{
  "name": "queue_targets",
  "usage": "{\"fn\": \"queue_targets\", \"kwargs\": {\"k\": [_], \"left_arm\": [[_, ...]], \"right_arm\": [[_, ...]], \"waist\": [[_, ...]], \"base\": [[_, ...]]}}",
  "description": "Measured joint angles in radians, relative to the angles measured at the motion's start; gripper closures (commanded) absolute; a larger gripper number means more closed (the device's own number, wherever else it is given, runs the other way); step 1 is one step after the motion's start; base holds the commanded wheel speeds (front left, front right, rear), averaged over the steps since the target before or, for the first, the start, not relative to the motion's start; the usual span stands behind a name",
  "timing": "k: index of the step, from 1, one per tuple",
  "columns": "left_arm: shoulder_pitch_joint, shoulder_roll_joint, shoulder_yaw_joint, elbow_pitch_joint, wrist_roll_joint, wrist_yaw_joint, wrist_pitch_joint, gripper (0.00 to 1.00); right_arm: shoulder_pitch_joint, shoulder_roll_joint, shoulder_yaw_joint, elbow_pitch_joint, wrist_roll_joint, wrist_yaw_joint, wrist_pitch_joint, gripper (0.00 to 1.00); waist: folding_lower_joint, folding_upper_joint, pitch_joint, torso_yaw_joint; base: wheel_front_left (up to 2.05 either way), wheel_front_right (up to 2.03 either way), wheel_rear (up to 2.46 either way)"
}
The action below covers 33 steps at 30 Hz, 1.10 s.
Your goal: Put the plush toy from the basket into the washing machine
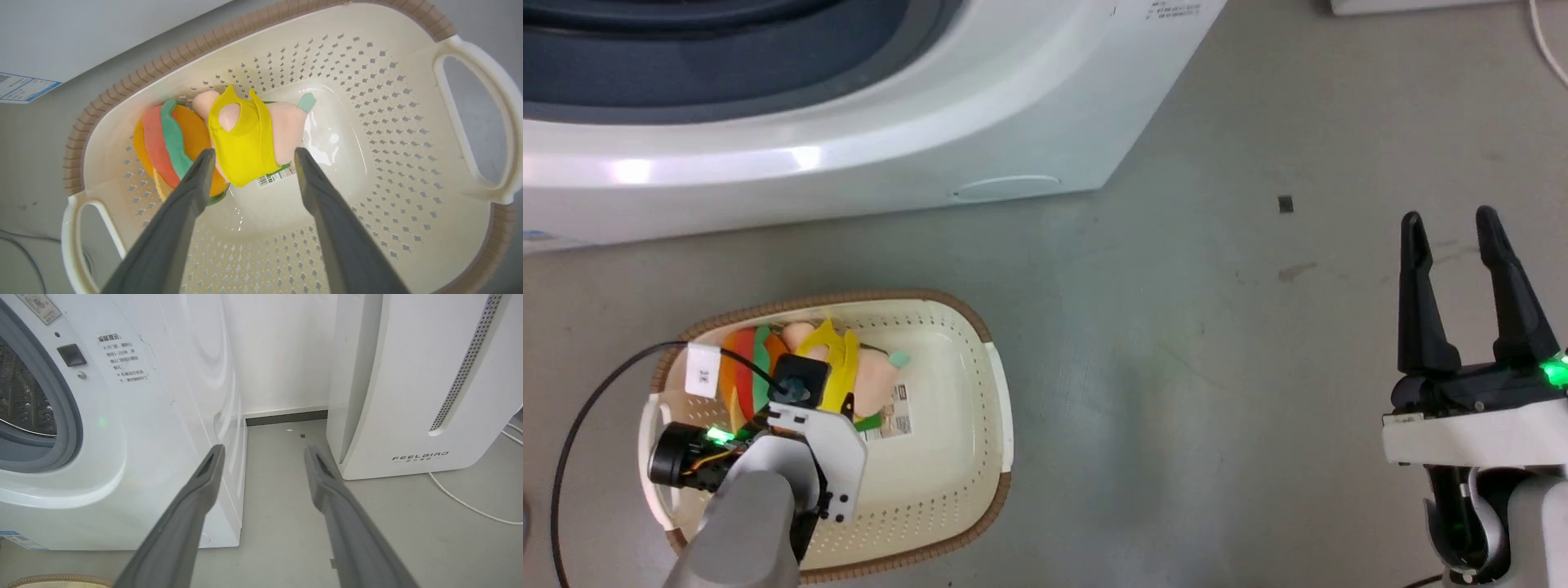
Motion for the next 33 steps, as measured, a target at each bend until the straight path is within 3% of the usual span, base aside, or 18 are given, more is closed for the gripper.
{"fn": "queue_targets", "kwargs": {"k": [33], "left_arm": [[-0.299, 0.041, -0.038, 0.327, -0.107, 0.049, -0.061, 0.00]], "right_arm": [[-0.115, 0.000, -0.012, -0.054, 0.062, 0.000, -0.070, 0.00]], "waist": [[-0.0001, 0.0000, 0.348, -0.052]], "base": [[0.00, 0.00, 0.00]]}}
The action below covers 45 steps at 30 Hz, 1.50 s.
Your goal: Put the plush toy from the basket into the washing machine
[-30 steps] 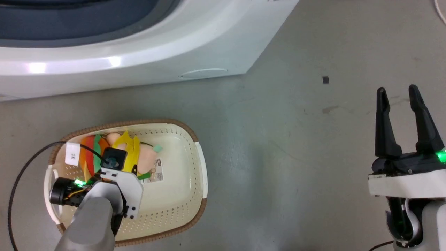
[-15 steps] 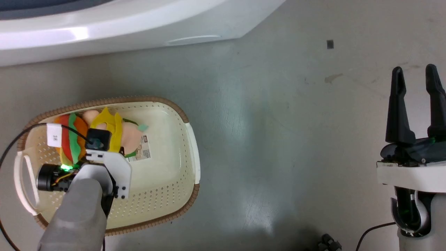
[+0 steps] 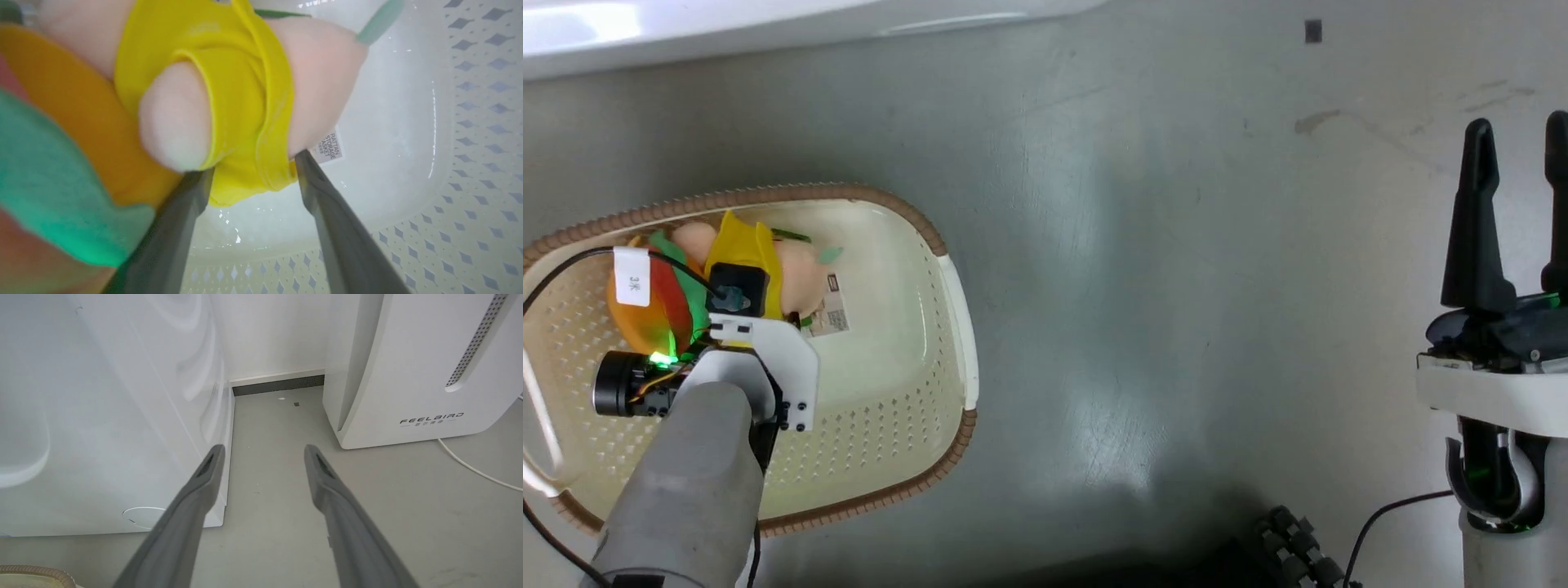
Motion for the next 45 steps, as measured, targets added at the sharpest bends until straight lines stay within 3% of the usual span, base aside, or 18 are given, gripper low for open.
{"fn": "queue_targets", "kwargs": {"k": [4, 6, 24, 45], "left_arm": [[-0.021, 0.001, -0.011, 0.041, -0.010, 0.009, -0.012, 0.00], [-0.033, 0.003, -0.019, 0.062, -0.013, 0.009, -0.019, 1.00], [0.005, -0.003, -0.035, 0.087, -0.055, -0.007, -0.016, 1.00], [0.203, -0.124, -0.066, 0.089, -0.101, -0.083, -0.191, 1.00]], "right_arm": [[-0.013, 0.000, -0.002, -0.005, 0.013, 0.000, -0.008, 0.00], [-0.017, 0.000, -0.002, -0.006, 0.018, 0.000, -0.011, 0.00], [-0.026, 0.000, 0.000, 0.031, 0.021, 0.000, -0.016, 0.00], [0.101, 0.000, -0.028, 0.143, -0.030, 0.000, -0.017, 0.00]], "waist": [[0.0000, 0.0000, 0.027, -0.004], [0.0000, 0.0000, 0.040, -0.006], [0.0000, 0.0000, -0.033, -0.001], [-0.0001, 0.0000, -0.360, 0.092]], "base": [[0.00, 0.00, 0.00], [0.00, 0.00, 0.00], [0.00, 0.00, 0.00], [0.00, 0.00, 0.00]]}}
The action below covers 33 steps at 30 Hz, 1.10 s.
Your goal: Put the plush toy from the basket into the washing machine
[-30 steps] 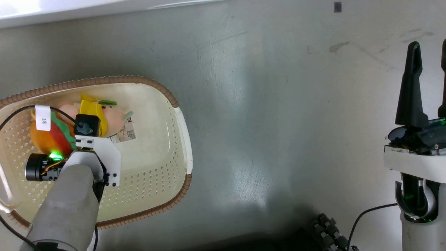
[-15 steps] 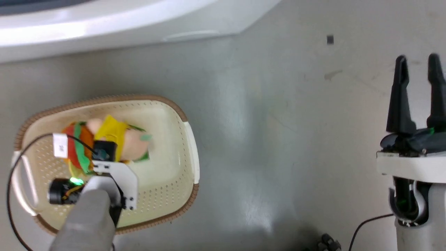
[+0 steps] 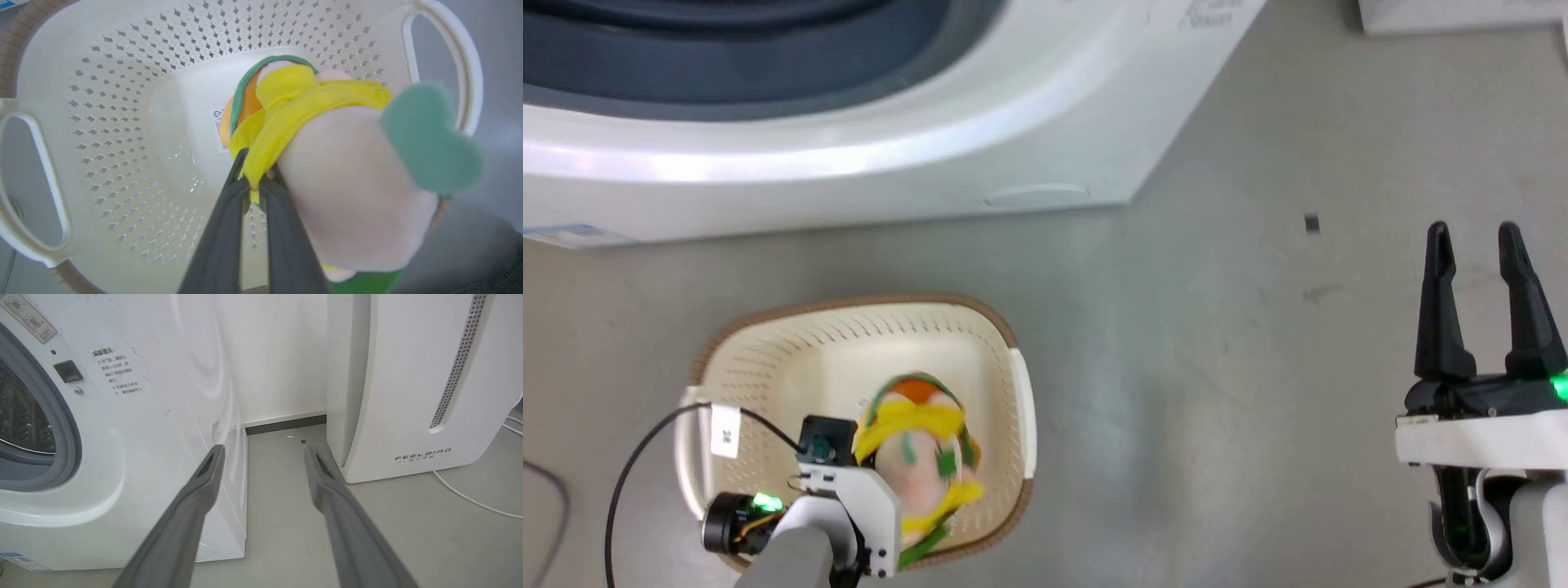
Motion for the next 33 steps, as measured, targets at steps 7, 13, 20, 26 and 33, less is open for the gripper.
{"fn": "queue_targets", "kwargs": {"k": [7, 13, 20, 26, 33], "left_arm": [[0.054, -0.019, -0.010, -0.035, -0.002, -0.001, -0.021, 1.00], [0.114, -0.019, -0.007, -0.173, 0.000, 0.001, -0.024, 1.00], [0.190, -0.009, 0.006, -0.317, 0.017, 0.018, -0.024, 1.00], [0.228, 0.002, 0.021, -0.442, 0.039, 0.036, -0.024, 1.00], [0.249, 0.007, 0.058, -0.598, 0.056, 0.058, -0.024, 1.00]], "right_arm": [[0.053, 0.000, -0.013, 0.014, -0.013, 0.000, 0.000, 0.00], [0.100, 0.000, -0.022, 0.022, -0.026, 0.000, 0.000, 0.00], [0.143, 0.000, -0.025, 0.028, -0.036, 0.000, 0.000, 0.00], [0.172, 0.000, -0.025, 0.031, -0.035, 0.000, 0.000, 0.00], [0.191, 0.000, -0.025, 0.033, -0.035, 0.000, 0.000, 0.00]], "waist": [[-0.0001, 0.0000, -0.114, 0.040], [-0.0001, 0.0000, -0.202, 0.073], [-0.0001, 0.0000, -0.292, 0.104], [-0.0002, 0.0000, -0.350, 0.121], [-0.0001, 0.0000, -0.395, 0.133]], "base": [[0.00, 0.00, 0.00], [0.00, 0.00, 0.00], [0.00, 0.00, 0.00], [0.00, 0.00, 0.00], [0.00, 0.00, 0.00]]}}
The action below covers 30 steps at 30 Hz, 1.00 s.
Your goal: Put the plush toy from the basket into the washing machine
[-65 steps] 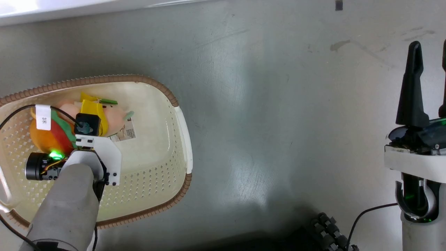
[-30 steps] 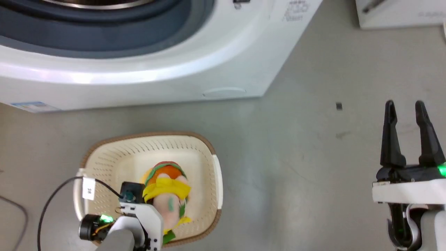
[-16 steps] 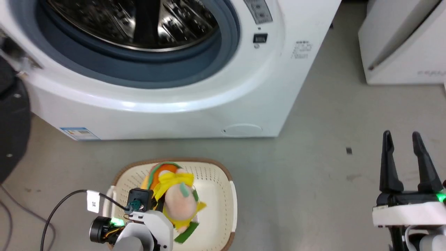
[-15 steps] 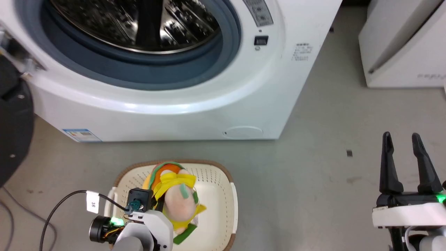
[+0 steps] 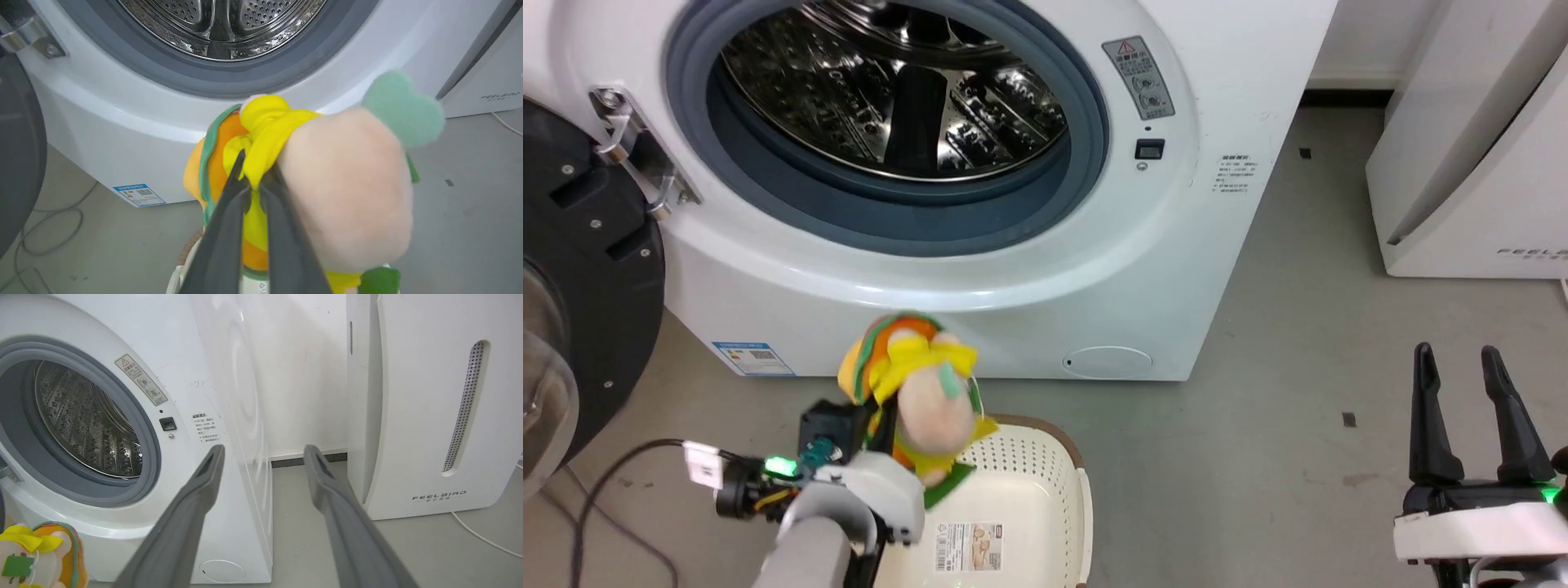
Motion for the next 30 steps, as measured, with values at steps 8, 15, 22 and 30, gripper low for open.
{"fn": "queue_targets", "kwargs": {"k": [8, 15, 22, 30], "left_arm": [[-0.001, 0.000, 0.069, -0.157, 0.019, 0.021, 0.000, 1.00], [-0.051, -0.001, 0.114, -0.235, 0.044, 0.021, 0.000, 1.00], [-0.159, 0.009, 0.153, -0.257, 0.068, 0.021, 0.000, 1.00], [-0.297, 0.053, 0.209, -0.224, 0.086, 0.021, 0.000, 1.00]], "right_arm": [[0.003, 0.000, -0.002, -0.003, 0.000, 0.000, 0.000, 0.00], [0.001, 0.000, 0.005, -0.010, 0.000, 0.000, 0.000, 0.00], [-0.037, 0.000, 0.013, -0.019, 0.001, 0.000, 0.000, 0.00], [-0.108, 0.000, 0.024, -0.028, 0.019, 0.000, 0.000, 0.00]], "waist": [[0.0000, 0.0000, -0.008, 0.000], [0.0001, 0.0000, 0.014, -0.017], [0.0001, 0.0000, 0.079, -0.046], [0.0002, 0.0000, 0.193, -0.098]], "base": [[0.00, 0.00, 0.00], [0.00, 0.00, 0.00], [0.00, 0.00, 0.00], [0.00, 0.00, 0.00]]}}
